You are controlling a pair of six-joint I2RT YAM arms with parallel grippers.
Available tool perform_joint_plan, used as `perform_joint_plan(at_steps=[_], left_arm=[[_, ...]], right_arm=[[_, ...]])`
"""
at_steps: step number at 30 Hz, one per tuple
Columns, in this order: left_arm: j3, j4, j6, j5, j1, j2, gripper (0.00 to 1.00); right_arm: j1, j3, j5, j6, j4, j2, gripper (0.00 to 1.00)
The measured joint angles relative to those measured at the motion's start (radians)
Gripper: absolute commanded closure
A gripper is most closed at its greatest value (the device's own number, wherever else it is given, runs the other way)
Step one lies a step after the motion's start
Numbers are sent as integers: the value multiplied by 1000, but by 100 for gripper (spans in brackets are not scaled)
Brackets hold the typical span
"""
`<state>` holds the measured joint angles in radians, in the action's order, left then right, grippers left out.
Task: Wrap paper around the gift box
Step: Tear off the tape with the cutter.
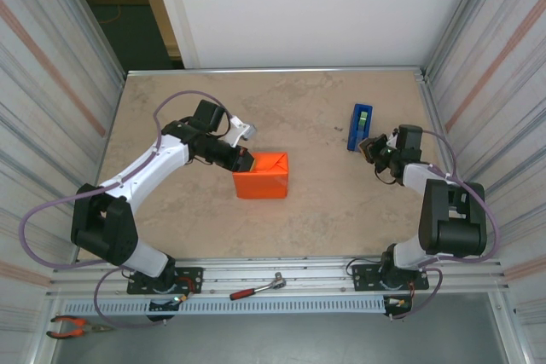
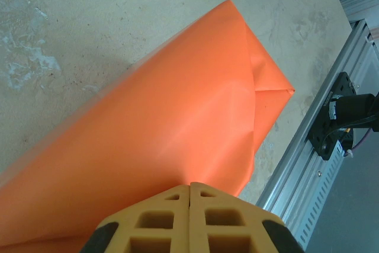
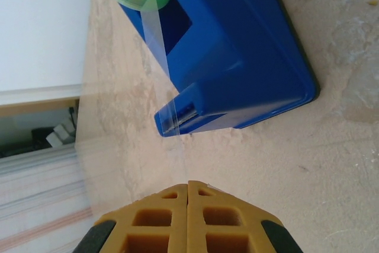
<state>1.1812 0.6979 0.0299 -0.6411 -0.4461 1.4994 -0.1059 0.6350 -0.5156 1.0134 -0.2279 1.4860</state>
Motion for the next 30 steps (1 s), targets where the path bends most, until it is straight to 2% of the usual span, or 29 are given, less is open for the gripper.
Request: perform_joint_plan(at_steps=[9, 22, 30], left_arm=[[0, 0, 0, 4, -1, 0, 100], [0, -1, 0, 6, -2, 0, 100], [0, 0, 0, 6, -3, 0, 100]], right_arm=[[-1, -31, 16, 5, -54, 11, 100], [-6, -38, -10, 85, -294, 199, 100], [11, -66, -38, 182, -370, 259, 100]])
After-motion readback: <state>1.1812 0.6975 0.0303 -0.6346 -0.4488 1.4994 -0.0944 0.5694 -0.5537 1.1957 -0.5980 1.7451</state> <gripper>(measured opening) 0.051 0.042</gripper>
